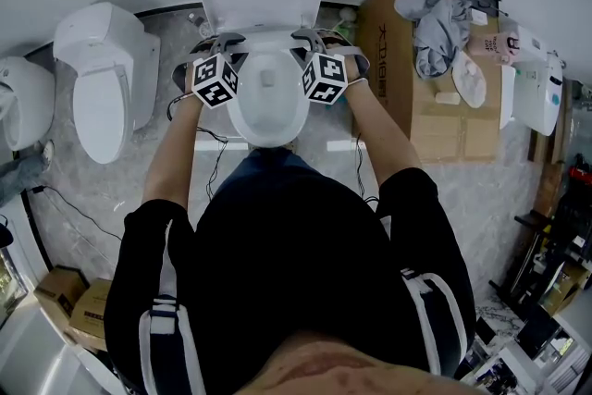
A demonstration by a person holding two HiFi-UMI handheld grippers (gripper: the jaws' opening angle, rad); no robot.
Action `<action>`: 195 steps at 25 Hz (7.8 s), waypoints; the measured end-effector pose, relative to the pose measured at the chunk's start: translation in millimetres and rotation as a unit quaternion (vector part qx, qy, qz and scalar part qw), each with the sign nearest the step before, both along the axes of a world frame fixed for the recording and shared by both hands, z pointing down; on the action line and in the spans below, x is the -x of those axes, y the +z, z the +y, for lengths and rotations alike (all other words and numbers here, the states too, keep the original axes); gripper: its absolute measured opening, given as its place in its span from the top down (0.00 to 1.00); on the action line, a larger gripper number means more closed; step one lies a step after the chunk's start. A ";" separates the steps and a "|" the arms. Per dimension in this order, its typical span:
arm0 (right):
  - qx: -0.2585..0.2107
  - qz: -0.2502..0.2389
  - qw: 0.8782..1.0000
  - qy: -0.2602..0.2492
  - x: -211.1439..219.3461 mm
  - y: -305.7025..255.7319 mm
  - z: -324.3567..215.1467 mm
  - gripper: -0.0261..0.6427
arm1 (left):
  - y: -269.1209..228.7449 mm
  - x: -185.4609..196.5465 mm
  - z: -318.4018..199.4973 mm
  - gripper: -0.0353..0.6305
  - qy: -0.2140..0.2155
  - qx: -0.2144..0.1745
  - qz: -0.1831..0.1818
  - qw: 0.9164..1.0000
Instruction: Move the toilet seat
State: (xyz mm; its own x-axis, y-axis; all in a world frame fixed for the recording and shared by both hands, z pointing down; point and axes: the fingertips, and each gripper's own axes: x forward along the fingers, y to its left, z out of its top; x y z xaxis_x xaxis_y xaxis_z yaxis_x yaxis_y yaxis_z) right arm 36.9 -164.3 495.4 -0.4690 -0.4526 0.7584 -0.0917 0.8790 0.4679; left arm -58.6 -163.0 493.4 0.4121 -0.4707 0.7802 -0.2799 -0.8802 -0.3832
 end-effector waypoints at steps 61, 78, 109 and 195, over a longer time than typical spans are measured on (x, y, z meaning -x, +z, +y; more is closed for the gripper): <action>-0.006 -0.040 0.998 0.048 11.5 -21.2 -125.0 0.79 | -21.0 10.7 -121.1 0.78 -0.030 -0.014 0.035 0.999; 0.003 -0.049 0.997 0.062 14.9 -18.0 -168.4 0.77 | -18.6 14.3 -164.1 0.76 -0.038 -0.006 0.051 0.998; 0.004 -0.040 0.995 0.086 18.0 -11.7 -197.4 0.75 | -15.6 19.5 -194.4 0.73 -0.077 -0.019 0.051 0.996; -0.134 -0.448 0.834 0.292 -14.2 -231.0 99.8 0.93 | -243.7 14.0 112.6 0.94 -0.260 -0.258 0.370 0.854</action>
